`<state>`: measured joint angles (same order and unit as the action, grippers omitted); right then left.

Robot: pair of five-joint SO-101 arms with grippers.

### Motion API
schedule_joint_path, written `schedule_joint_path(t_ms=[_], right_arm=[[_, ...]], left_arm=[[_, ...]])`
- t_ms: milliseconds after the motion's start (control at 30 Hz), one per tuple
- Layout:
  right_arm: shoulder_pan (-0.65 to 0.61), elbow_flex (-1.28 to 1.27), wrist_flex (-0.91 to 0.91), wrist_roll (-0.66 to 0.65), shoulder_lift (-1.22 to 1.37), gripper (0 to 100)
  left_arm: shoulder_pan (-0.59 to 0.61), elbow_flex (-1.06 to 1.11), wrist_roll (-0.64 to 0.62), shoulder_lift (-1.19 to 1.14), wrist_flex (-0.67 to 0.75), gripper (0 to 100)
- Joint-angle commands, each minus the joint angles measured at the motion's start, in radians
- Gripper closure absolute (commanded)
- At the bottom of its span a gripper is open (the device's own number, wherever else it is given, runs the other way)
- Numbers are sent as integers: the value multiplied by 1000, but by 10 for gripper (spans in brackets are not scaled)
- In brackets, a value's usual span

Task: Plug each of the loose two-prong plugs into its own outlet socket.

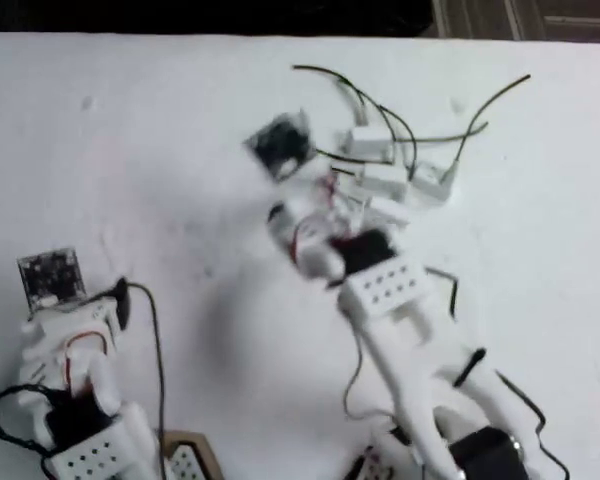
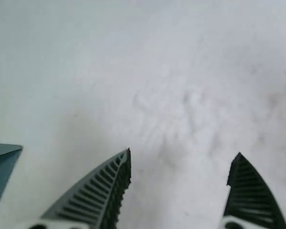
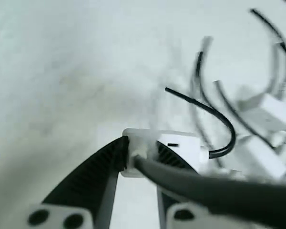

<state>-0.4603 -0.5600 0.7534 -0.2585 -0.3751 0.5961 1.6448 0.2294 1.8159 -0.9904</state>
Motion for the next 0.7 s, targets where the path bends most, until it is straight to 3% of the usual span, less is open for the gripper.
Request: schedule_joint_path(t_ms=[0,233,467,667], right_arm=[[84,166,5,-11,104,981],[176,384,-130,-11,441,967],[182,489,-33,-5,547,772],[130,493,226,-9,352,882]], left_arm=[[-7,-5,8,8,20,675],[-7,-2,8,8,20,675],[-8,0,8,8,18,674],[-19,0,8,8,20,675]])
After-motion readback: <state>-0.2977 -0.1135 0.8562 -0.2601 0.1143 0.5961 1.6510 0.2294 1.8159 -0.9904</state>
